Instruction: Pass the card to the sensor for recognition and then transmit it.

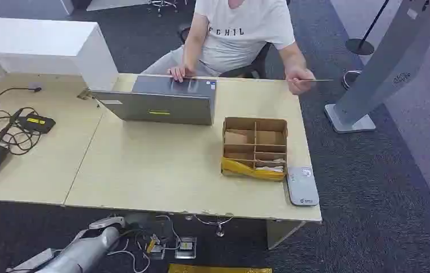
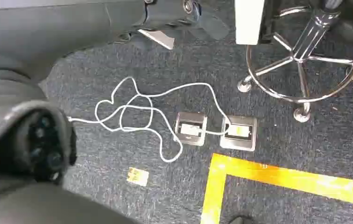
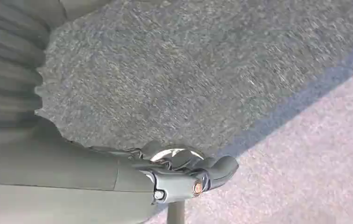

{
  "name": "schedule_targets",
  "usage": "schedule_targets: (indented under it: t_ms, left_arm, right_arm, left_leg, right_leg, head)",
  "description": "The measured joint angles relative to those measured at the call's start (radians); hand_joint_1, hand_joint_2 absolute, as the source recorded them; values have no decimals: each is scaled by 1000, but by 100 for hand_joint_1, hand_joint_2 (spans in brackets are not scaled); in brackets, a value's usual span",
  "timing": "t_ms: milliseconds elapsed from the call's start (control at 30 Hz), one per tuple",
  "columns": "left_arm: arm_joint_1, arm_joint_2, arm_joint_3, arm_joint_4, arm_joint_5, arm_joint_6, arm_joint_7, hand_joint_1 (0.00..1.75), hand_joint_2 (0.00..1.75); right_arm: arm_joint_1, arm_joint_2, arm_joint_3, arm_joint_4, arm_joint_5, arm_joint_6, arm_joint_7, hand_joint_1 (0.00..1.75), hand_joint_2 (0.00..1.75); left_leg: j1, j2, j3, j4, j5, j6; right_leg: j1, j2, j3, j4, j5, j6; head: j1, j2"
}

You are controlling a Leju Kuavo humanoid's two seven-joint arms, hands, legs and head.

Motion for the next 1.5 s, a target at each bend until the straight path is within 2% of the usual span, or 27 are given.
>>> schedule_targets:
  t_ms: [200, 333, 533, 600, 633, 733, 833, 1000, 1200, 1367, 1500]
  left_arm:
    - [0, -1, 0, 0, -3, -8, 0, 0, 0]
    - [-5, -6, -1, 0, -3, -9, 0, 0, 0]
    - [-16, -20, -2, 0, -11, -19, -2, 0, 0]
    - [-20, -23, -3, 0, -14, -27, -5, 0, 0]
    - [-20, -26, -3, 0, -14, -27, -5, 0, 0]
    - [-24, -31, -4, 0, -20, -31, -5, 0, 0]
    - [-29, -37, -5, 0, -29, -39, -5, 0, 0]
    - [-34, -49, -6, 1, -37, -47, -6, 0, 0]
    - [-36, -53, -6, 1, -47, -41, -6, 0, 0]
    - [-38, -58, -6, 2, -52, -41, -7, 0, 0]
    - [-39, -58, -7, 5, -52, -41, -10, 0, 0]
  right_arm:
    - [-15, -24, -14, 0, -5, -8, -22, 0, 175]
    - [-101, -76, -17, -5, 41, 22, -52, 0, 175]
    - [-311, -154, -16, -35, 106, 62, -109, 0, 175]
    - [-415, -181, -14, -43, 132, 72, -142, 0, 175]
    - [-465, -194, -10, -49, 150, 80, -137, 0, 175]
    - [-654, -222, 31, -67, 234, 153, -151, 0, 175]
    - [-846, -214, 114, -98, 347, 227, -149, 0, 175]
    - [-978, -159, 274, -155, 399, 250, -195, 0, 175]
    - [-1014, -92, 464, -229, 463, 284, -244, 0, 175]
    - [-975, -30, 612, -321, 494, 296, -214, 0, 175]
    - [-953, -6, 689, -374, 505, 319, -217, 0, 175]
  left_leg:
    - [0, 0, 0, 0, 0, 0]
    - [-2, 4, 0, 0, 0, 0]
    - [-4, 4, -1, 0, 2, 3]
    - [-5, 3, -1, 0, 3, 4]
    - [-5, 1, -1, 0, 3, 4]
    - [-7, -1, -5, 0, 4, 6]
    - [-7, -3, -7, 0, 5, 7]
    - [-7, -12, -9, 0, 8, 8]
    - [-7, -15, -12, 0, 9, 9]
    - [-7, -17, -13, 1, 11, 10]
    - [-7, -18, -14, 1, 11, 9]
  right_leg:
    - [0, 0, 0, 0, 0, 0]
    - [-2, 3, -1, 0, 1, 1]
    - [-3, 4, -1, 0, 2, 3]
    - [-5, 3, -2, 1, 2, 3]
    - [-5, 1, -2, 1, 2, 3]
    - [-7, -1, -4, 3, 2, 3]
    - [-6, -4, -4, 3, 3, 4]
    - [-6, -13, -5, 3, 3, 4]
    - [-6, -16, -5, 2, 3, 4]
    - [-6, -18, -7, 2, 4, 5]
    - [-6, -19, -7, 2, 4, 5]
  head:
    - [0, 0]
    - [0, 0]
    - [0, 0]
    - [-1, 0]
    - [0, 0]
    - [-1, 0]
    - [-1, 0]
    - [0, 0]
    - [0, 0]
    - [0, 0]
    - [0, 0]
